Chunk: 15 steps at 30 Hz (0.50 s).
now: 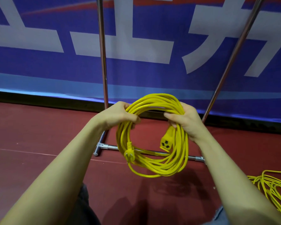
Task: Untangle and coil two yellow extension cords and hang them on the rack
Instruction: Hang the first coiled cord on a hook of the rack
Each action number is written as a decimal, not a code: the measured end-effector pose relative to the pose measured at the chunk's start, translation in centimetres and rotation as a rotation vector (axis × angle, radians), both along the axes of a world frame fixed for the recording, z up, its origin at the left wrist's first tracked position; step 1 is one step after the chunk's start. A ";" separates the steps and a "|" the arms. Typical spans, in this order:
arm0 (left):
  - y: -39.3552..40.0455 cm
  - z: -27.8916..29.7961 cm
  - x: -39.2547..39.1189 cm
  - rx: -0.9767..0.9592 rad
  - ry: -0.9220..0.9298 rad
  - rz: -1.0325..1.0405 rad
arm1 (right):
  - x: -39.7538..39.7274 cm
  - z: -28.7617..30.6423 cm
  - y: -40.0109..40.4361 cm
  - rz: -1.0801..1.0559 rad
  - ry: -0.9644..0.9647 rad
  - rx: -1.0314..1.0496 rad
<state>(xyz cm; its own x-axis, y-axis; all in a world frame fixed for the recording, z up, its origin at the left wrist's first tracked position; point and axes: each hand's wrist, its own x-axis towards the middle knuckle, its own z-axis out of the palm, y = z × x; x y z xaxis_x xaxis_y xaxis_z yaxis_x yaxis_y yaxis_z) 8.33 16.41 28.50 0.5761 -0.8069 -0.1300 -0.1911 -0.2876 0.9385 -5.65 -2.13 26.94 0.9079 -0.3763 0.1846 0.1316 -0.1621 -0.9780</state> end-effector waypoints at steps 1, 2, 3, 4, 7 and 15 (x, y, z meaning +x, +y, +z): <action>0.1 -0.2 -0.2 0.002 -0.008 -0.013 | 0.0 0.2 0.0 -0.009 -0.021 0.021; 0.0 -0.5 -0.4 -0.007 -0.004 -0.024 | -0.1 0.5 0.0 -0.019 -0.035 0.039; 0.0 -0.8 -0.5 -0.025 -0.003 -0.031 | -0.1 0.8 0.0 -0.030 -0.046 0.052; -0.1 -1.1 -0.6 -0.050 -0.008 -0.034 | -0.2 1.1 0.0 -0.043 -0.053 0.061; -0.4 -1.4 -0.8 -0.127 -0.030 -0.010 | -0.3 1.6 -0.2 -0.089 -0.052 0.038; 1.5 1.3 -0.9 -0.245 -0.006 0.106 | -1.7 3.9 -0.4 -0.215 0.071 -0.375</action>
